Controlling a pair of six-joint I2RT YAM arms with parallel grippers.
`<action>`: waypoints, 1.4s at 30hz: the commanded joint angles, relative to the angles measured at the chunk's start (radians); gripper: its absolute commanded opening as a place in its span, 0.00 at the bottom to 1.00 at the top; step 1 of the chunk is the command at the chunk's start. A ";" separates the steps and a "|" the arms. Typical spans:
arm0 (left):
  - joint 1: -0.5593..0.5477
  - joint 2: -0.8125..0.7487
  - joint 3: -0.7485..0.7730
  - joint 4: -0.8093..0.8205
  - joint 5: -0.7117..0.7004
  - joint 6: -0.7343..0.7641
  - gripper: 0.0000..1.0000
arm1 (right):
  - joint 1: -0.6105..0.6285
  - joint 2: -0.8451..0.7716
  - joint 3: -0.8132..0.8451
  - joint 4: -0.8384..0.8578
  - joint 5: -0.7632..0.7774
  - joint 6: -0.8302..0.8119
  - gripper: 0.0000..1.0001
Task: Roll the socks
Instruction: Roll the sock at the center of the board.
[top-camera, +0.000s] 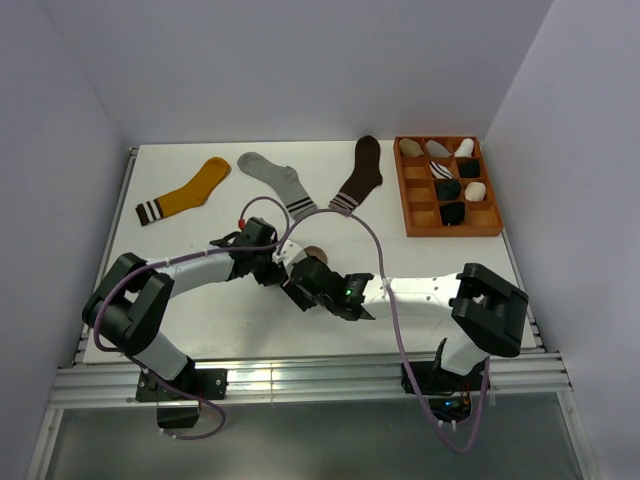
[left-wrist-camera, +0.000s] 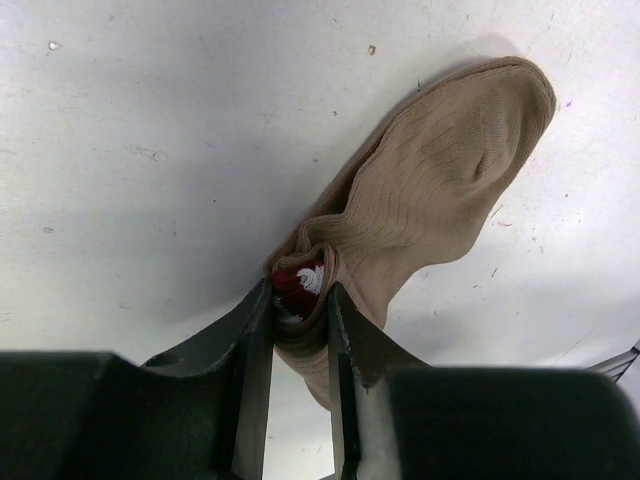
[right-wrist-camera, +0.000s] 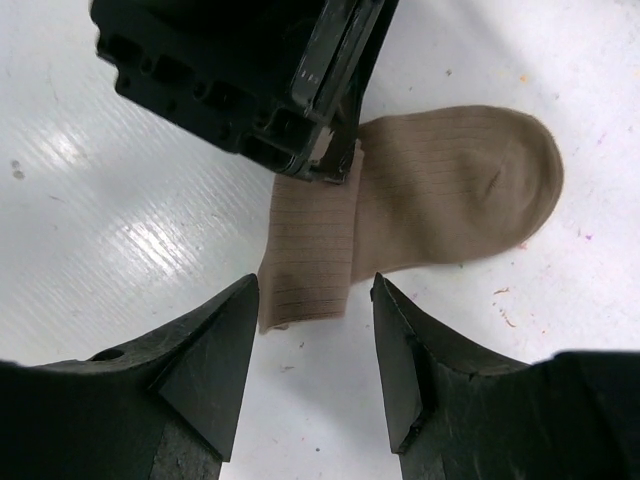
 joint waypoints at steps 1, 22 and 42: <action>0.012 0.025 0.006 -0.088 -0.053 0.047 0.14 | 0.012 0.039 0.032 0.015 0.000 -0.034 0.57; 0.009 0.036 0.007 -0.080 -0.025 0.052 0.14 | 0.079 0.254 0.070 0.059 0.116 -0.057 0.56; 0.040 -0.120 -0.027 -0.051 -0.085 -0.005 0.54 | -0.149 0.165 0.105 -0.158 -0.458 0.077 0.00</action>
